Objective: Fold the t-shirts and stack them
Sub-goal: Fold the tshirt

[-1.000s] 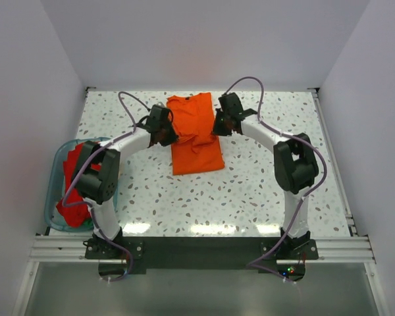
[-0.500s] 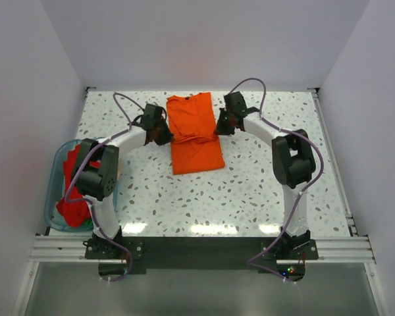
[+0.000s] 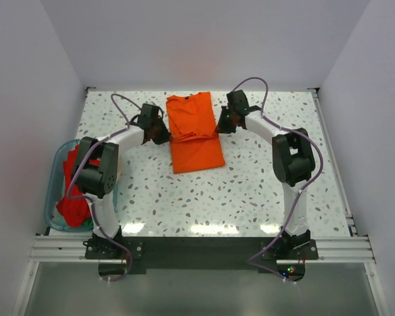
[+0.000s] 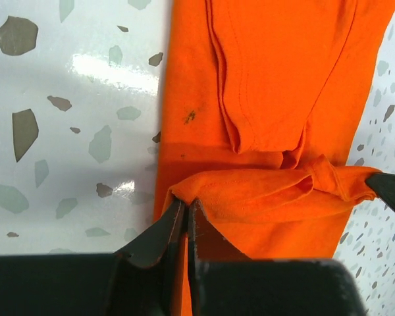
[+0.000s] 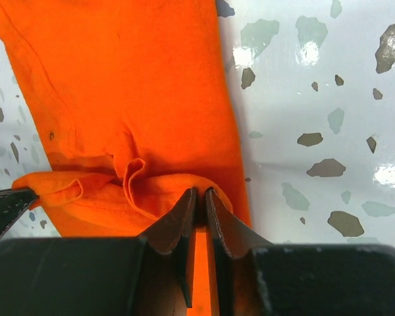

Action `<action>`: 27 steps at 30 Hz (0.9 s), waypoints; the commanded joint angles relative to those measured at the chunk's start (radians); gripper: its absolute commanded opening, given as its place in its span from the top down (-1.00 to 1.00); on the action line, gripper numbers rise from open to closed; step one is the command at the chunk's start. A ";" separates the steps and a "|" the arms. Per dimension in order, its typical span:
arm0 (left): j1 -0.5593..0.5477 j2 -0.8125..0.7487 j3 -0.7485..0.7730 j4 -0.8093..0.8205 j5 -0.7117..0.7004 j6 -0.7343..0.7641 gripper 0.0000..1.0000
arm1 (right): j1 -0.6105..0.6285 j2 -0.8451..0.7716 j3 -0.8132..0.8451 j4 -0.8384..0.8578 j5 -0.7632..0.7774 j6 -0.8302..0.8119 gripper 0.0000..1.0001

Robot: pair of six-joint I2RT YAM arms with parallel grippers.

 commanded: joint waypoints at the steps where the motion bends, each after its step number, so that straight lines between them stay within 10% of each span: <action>1: 0.022 0.019 0.043 0.081 0.037 0.038 0.79 | -0.011 0.010 0.045 0.026 -0.029 -0.007 0.71; 5: 0.044 0.004 0.054 0.113 0.071 0.056 -0.03 | -0.033 -0.006 0.055 0.034 -0.040 -0.022 0.18; 10: 0.056 -0.119 -0.012 0.154 0.065 0.083 -0.29 | -0.045 -0.083 0.024 0.028 -0.012 -0.069 -0.15; 19: -0.108 -0.147 -0.099 0.119 -0.041 0.093 0.36 | 0.064 -0.209 -0.175 0.103 0.049 -0.097 -0.04; 27: -0.116 0.036 0.015 0.112 -0.017 0.102 0.85 | 0.119 -0.053 -0.029 0.066 0.017 -0.137 0.22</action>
